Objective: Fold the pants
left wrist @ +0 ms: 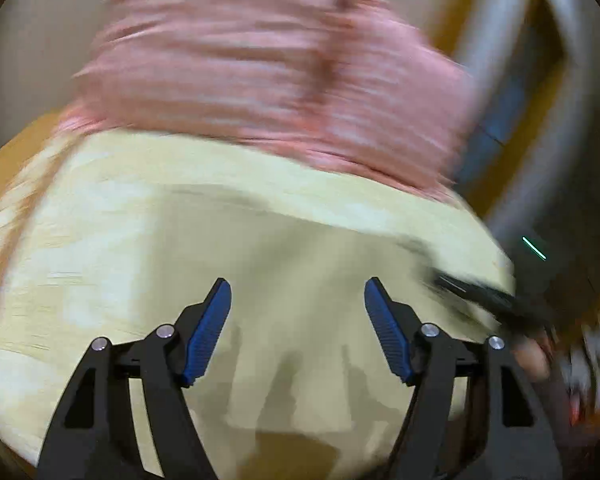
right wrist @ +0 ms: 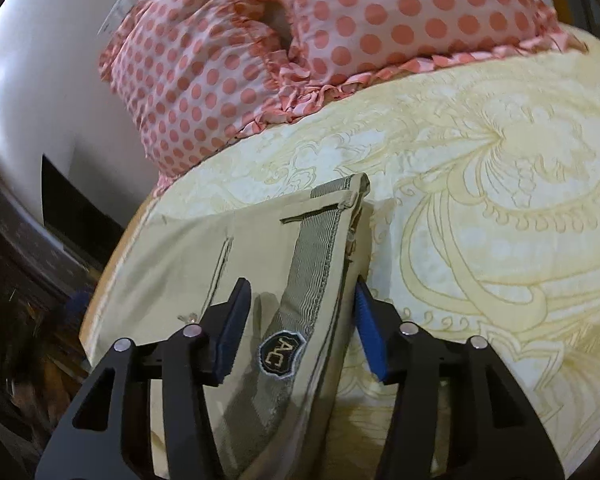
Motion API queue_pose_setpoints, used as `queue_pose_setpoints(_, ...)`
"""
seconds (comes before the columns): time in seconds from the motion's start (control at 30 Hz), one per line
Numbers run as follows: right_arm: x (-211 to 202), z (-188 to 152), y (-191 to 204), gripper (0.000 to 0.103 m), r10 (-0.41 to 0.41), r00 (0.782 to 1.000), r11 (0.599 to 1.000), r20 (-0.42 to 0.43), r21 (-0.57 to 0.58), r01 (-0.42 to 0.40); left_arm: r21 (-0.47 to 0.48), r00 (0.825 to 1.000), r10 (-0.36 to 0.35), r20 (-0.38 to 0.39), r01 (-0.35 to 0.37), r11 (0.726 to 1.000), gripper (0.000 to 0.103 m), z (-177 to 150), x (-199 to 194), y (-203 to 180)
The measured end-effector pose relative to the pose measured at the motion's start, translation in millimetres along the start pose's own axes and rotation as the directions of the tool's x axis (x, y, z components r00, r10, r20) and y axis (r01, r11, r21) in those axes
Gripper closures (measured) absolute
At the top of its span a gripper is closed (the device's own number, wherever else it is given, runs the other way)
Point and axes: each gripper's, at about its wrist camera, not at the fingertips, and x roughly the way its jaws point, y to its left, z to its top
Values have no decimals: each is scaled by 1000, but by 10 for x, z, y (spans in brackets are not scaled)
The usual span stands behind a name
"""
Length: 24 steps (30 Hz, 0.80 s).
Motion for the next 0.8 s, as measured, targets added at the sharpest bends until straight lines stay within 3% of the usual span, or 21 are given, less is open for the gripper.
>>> queue_pose_setpoints(0.07, -7, -7, 43, 50, -17, 1000, 999, -1, -31, 17, -34, 997, 79, -23, -80, 996, 36, 117, 106, 300)
queue_pose_setpoints(0.17, 28, -12, 162, 50, -75, 997, 991, -9, -116, 73, -29, 989, 105, -104, -109, 994, 36, 193, 321, 503)
queue_pose_setpoints(0.3, 47, -20, 269, 50, -112, 993, 973, -22, -207, 105, -17, 982, 70, -178, -74, 997, 34, 149, 492, 541)
queue_pose_setpoints(0.4, 88, 47, 173, 48, -75, 996, 987, -57, -145, 66, -35, 976, 19, -216, -27, 999, 31, 124, 601, 560)
queue_pose_setpoints(0.47, 106, 69, 189, 52, -79, 994, 984, -71, -168, 66, -38, 976, -10, -218, 2, 999, 25, 133, 631, 562)
queue_pose_setpoints(0.53, 104, 55, 202, 54, -77, 994, 980, -72, -191, 62, -60, 971, -69, -227, 57, 997, 25, 140, 673, 563)
queue_pose_setpoints(0.6, 103, 85, 119, 55, -35, 997, 990, -75, -139, 24, -74, 968, -104, -229, 89, 993, 28, 175, 714, 574)
queue_pose_setpoints(0.67, 96, 100, 101, 70, -39, 997, 989, -73, -147, 28, -111, 960, -141, -241, 118, 987, 75, 189, 763, 604)
queue_pose_setpoints(0.7, 54, 105, 95, 82, -30, 997, 988, -65, -153, 20, -135, 958, -161, -237, 131, 982, 86, 199, 777, 619)
queue_pose_setpoints(0.73, 19, 115, 91, 88, -11, 998, 989, -63, -151, 1, -137, 958, -168, -233, 139, 981, 96, 211, 768, 618)
queue_pose_setpoints(0.8, -58, 167, 97, 93, 71, 995, 987, -63, -140, -79, -101, 961, -155, -229, 135, 986, 98, 249, 734, 561)
